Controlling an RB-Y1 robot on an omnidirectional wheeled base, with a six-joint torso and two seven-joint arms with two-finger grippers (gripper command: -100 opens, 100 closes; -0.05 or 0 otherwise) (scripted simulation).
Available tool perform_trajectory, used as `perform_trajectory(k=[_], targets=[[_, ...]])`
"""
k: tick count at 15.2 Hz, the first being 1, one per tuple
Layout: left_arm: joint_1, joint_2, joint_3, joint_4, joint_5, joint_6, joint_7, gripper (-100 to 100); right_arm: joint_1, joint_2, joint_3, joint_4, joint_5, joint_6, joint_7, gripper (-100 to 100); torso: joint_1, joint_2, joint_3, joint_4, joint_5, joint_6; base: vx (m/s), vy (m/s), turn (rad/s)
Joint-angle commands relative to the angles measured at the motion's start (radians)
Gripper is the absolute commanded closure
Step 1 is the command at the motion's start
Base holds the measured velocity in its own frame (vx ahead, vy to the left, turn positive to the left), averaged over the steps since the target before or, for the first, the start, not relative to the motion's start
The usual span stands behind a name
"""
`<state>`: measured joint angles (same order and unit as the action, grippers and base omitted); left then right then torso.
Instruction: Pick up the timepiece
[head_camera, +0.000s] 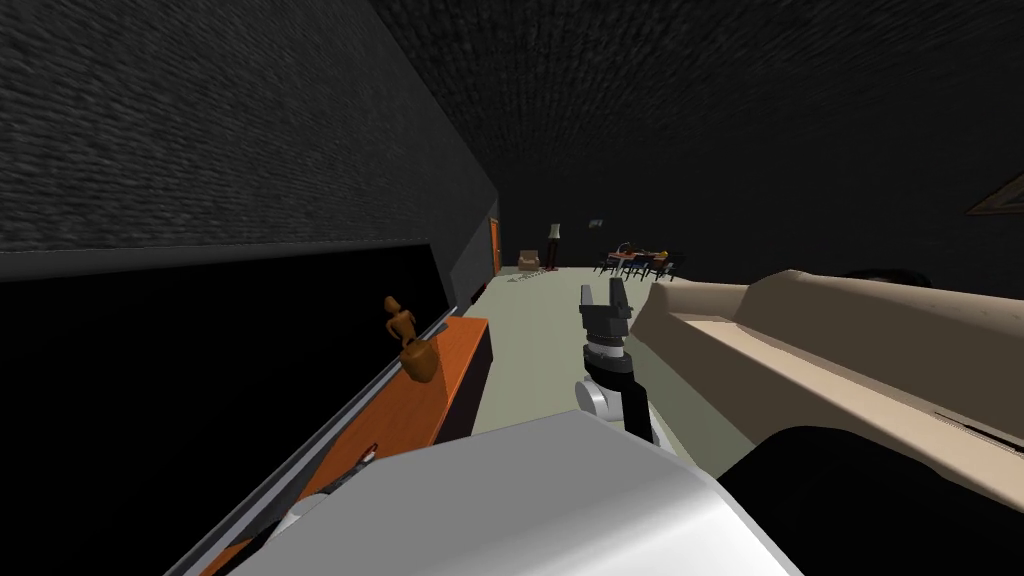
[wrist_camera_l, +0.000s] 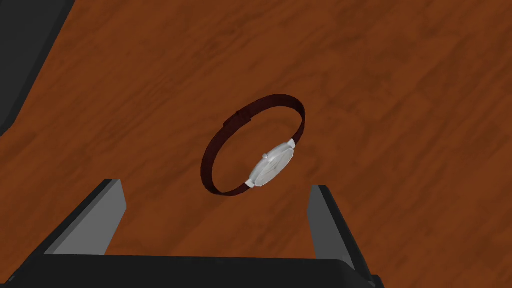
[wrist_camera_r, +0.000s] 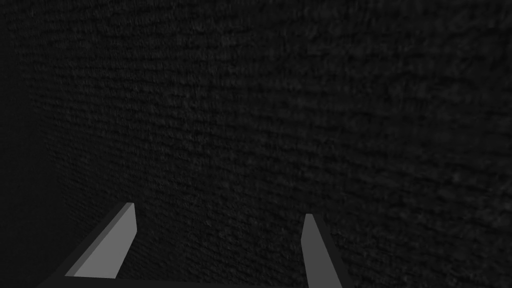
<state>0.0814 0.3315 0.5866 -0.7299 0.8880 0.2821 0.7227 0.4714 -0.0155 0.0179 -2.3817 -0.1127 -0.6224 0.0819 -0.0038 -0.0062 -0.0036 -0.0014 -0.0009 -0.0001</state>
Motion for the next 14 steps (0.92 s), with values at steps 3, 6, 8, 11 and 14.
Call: perform_trajectory(k=[3,6,8,11,14], targets=[[0.029,0.016,0.039,-0.008,-0.006,0.062,0.054,-100,0.000,0.000,0.000,0.000,0.000,0.000,0.000,0,0.001,0.000,0.000,0.000,0.000,0.000,0.071,-0.039,0.016],[0.053,0.037,0.066,-0.001,0.013,0.109,0.084,-100,0.000,0.000,0.000,0.000,0.000,0.000,0.000,0,0.001,-0.002,-0.001,0.000,0.000,0.000,0.117,-0.045,0.029],[0.061,0.044,0.074,0.001,0.018,0.124,0.093,-100,0.000,0.000,0.000,0.000,0.000,0.000,0.000,0,0.000,-0.004,-0.002,-0.001,0.000,0.000,0.122,-0.055,0.033],[0.087,0.069,0.109,0.012,0.040,0.181,0.126,-100,0.000,0.000,0.000,0.000,0.000,0.000,0.000,0,-0.001,-0.003,-0.002,-0.001,0.000,0.000,0.119,-0.072,0.031],[0.103,0.085,0.132,0.020,0.053,0.217,0.146,-100,0.000,0.000,0.000,0.000,0.000,0.000,0.000,0,0.000,-0.005,-0.003,-0.001,0.000,0.000,0.140,-0.051,0.024]])
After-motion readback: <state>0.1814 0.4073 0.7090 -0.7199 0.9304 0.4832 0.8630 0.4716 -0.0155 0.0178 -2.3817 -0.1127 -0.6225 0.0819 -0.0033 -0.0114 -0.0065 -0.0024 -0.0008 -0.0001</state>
